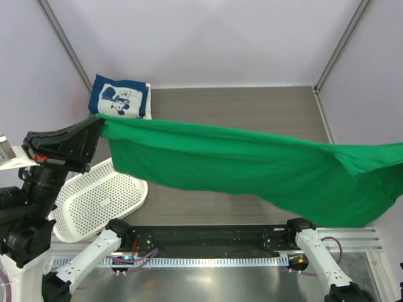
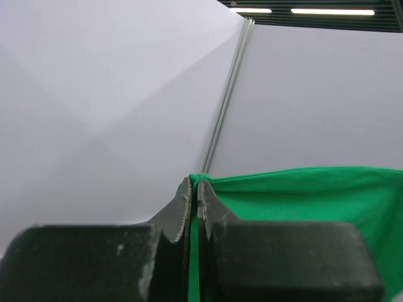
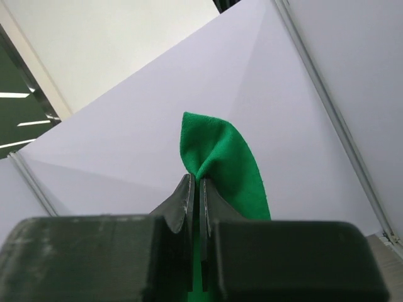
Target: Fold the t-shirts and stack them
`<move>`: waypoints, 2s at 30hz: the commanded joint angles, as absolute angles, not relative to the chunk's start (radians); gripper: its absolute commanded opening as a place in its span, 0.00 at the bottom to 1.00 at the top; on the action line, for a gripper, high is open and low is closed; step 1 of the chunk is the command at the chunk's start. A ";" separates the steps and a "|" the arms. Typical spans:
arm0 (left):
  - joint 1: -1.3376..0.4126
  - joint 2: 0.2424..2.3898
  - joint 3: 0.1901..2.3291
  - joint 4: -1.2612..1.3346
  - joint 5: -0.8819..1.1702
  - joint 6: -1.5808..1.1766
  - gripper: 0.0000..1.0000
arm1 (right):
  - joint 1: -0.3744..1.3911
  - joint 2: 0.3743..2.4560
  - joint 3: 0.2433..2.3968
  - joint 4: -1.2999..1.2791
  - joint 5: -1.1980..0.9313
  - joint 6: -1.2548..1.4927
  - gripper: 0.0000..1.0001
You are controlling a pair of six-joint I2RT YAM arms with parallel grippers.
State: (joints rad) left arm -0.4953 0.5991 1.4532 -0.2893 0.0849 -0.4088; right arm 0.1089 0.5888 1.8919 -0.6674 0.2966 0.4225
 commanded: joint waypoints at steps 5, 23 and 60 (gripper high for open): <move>-0.491 0.918 1.664 -0.498 -0.101 -0.413 0.00 | 0.109 0.966 1.970 -0.690 0.333 0.287 0.01; -0.205 1.724 1.589 -0.453 0.167 -0.568 0.78 | 0.104 2.000 2.013 -0.715 0.328 0.298 0.86; -0.390 1.414 0.716 -0.130 0.084 -0.657 0.73 | 0.087 2.572 2.370 -0.474 0.137 0.386 0.69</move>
State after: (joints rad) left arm -0.4019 1.4536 0.7250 -0.2234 0.0711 -0.6479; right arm 0.0895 2.5511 2.3135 -0.4961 0.1261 0.3889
